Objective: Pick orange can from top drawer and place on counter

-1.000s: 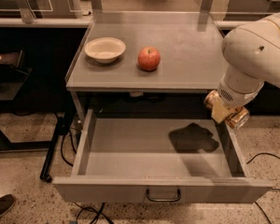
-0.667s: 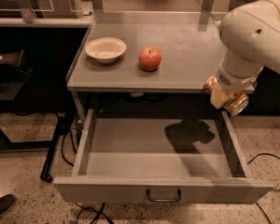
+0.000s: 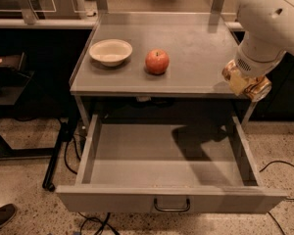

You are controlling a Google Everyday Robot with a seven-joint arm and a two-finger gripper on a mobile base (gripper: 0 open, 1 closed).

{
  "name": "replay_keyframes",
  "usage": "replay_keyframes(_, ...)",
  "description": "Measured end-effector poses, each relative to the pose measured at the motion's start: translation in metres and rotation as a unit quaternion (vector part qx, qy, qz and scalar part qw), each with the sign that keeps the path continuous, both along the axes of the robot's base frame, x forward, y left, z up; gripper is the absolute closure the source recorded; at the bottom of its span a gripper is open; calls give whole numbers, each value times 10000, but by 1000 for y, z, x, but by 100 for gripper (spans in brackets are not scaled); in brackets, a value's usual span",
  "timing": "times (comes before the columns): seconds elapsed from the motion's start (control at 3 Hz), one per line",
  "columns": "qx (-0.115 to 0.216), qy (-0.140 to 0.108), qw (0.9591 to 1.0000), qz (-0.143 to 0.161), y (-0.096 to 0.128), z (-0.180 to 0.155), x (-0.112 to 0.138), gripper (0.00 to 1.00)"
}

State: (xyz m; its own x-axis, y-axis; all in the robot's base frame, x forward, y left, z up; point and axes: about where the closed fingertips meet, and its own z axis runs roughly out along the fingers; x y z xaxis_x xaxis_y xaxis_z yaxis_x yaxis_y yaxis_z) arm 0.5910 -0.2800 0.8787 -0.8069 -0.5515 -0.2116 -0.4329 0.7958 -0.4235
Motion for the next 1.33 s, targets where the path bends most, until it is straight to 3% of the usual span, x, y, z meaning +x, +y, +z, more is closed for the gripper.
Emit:
replay_keyframes(0.33, 96, 189, 9997, 107, 10, -12, 20, 100)
replay_keyframes(0.67, 114, 206, 9996, 181, 21, -7, 57, 100)
replay_keyframes(1.33, -68, 341, 9983, 472, 37, -10, 109, 100)
